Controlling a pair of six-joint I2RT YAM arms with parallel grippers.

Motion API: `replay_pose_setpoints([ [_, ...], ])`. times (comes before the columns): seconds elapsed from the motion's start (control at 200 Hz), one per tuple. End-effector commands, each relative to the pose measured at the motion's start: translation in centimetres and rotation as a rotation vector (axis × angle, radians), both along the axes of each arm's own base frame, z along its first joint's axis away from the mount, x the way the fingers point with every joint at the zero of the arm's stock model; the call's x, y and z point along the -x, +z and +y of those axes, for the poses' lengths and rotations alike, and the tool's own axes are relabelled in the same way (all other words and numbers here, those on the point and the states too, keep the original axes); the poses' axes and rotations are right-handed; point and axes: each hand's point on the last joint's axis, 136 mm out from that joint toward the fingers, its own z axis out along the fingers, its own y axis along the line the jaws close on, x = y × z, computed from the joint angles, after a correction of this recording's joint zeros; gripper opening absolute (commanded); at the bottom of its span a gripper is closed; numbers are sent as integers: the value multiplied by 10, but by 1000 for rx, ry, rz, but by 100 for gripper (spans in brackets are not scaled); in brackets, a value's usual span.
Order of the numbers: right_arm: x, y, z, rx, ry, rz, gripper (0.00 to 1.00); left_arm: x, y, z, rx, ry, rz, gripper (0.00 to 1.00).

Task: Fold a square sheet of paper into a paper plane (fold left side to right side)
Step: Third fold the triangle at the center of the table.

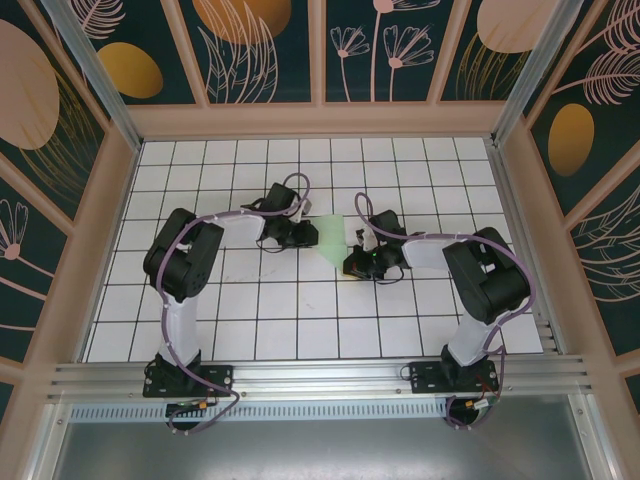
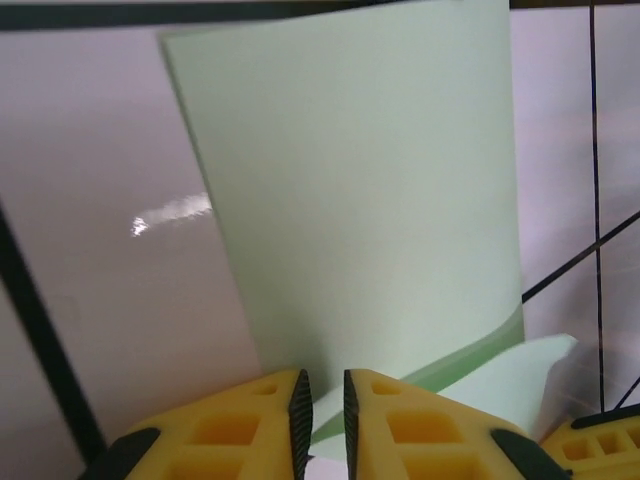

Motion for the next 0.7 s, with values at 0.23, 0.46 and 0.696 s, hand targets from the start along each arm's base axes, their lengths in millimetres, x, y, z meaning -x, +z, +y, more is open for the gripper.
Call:
replay_pose_setpoints([
  [0.23,-9,29,-6,44,38,-155,26,-25,51,52,-78,125,-125,50],
  [0.46,-32,59,-24,124,48,-300,53,3,64,41,72,117,-96,57],
  [0.696,-63,42,-16,199,73,-324,56,19,54,21,178,76,-34,60],
])
